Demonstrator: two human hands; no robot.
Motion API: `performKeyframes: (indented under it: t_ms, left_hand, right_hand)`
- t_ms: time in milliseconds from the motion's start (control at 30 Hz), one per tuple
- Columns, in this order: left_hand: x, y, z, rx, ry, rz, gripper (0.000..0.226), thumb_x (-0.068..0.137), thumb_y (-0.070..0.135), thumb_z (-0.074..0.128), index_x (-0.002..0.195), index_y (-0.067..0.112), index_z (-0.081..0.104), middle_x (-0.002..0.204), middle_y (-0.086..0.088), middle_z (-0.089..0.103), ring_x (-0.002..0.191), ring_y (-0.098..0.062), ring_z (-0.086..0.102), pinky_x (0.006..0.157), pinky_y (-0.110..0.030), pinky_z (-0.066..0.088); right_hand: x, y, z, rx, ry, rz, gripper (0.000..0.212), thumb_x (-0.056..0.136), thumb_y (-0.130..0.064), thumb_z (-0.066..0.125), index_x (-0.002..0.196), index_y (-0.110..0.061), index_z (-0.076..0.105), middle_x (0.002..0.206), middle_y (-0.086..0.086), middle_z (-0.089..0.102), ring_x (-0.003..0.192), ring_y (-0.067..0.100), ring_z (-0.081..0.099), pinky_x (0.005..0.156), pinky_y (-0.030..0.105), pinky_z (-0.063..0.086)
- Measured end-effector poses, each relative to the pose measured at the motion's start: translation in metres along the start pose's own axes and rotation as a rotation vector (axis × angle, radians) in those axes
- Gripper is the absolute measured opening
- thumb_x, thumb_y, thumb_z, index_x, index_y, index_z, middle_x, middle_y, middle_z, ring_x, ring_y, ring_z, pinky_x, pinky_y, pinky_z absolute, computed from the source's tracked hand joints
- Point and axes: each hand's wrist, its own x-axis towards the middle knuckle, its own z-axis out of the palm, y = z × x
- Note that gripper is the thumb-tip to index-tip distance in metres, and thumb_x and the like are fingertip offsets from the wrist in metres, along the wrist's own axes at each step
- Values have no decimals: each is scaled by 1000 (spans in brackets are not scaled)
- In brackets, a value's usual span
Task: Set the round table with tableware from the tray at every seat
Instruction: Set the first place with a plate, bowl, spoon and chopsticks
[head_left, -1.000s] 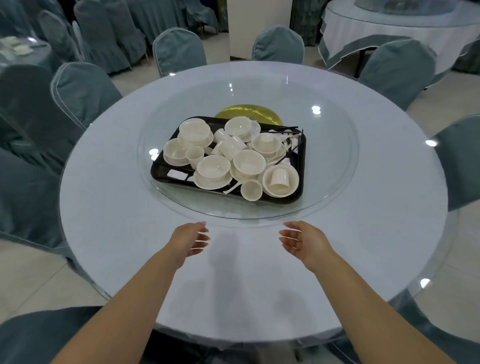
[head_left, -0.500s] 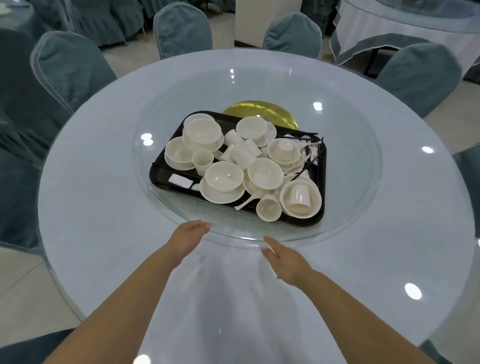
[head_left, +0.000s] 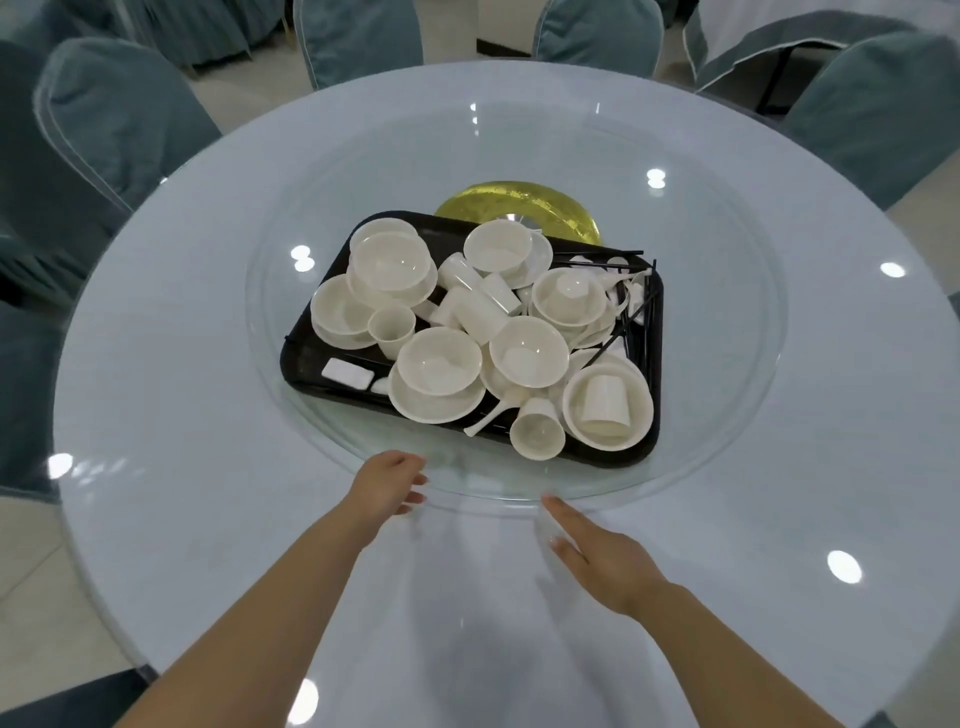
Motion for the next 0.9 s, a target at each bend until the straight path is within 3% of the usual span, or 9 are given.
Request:
performKeyframes:
  t_ms: [133,233,367,467,633,800,900]
  left_hand:
    - [12,24,19,-80,15,-41,24,97,36,55,104,14,60,104,-8,69,78,-22,68,75,-35,53]
    - [20,35,32,-178,36,-105,29,98,36,54,113,11,58,108,-8,68,79,-22,67,72,-32,52]
    - [29,38,51,-233,49,-203,36,98,37,54,119,8,57,110,-9,69,81,-21,68,75,-33,52]
    - [33,38,63,-230,63,-243,42,93,41,60,113,4,60,94,-12,72,74,-22,68,67,-31,50]
    - [30,37,88,-194,-9,-266,38,91,43,61,96,6,65,74,-7,76,70,-20,71,64,-28,49]
    - [21,46,116,-222,-42,-297,35,89,41,60,86,7,66,74,-9,76,67,-19,72,66,-27,51]
    - [18,59,134,-239,-64,-302,33,89,37,58,86,6,69,73,-9,75,60,-18,72,60,-26,48]
  right_hand:
    - [-4,22,-7,-4,51,-40,53,101,-51,26,145,-60,-2,149,-40,9,126,0,48,98,18,39]
    - [-8,38,-11,2,88,-43,55,103,-41,28,147,-55,-1,143,-42,5,129,1,46,99,18,41]
    - [-14,57,-16,2,143,20,61,103,-35,32,147,-52,-7,145,-40,2,119,6,56,91,22,48]
    - [-18,73,-23,19,197,61,65,102,-35,36,142,-53,-12,145,-40,2,111,6,60,82,18,48]
    - [-18,93,-38,77,264,201,66,100,-35,42,150,-48,1,145,-36,9,89,7,65,75,17,45]
    - [-7,96,-49,-38,297,295,69,98,-40,44,155,-30,7,160,-21,4,100,14,66,72,24,51]
    - [-1,97,-53,-105,274,336,72,97,-46,41,156,-27,4,160,-18,-4,85,11,66,56,20,41]
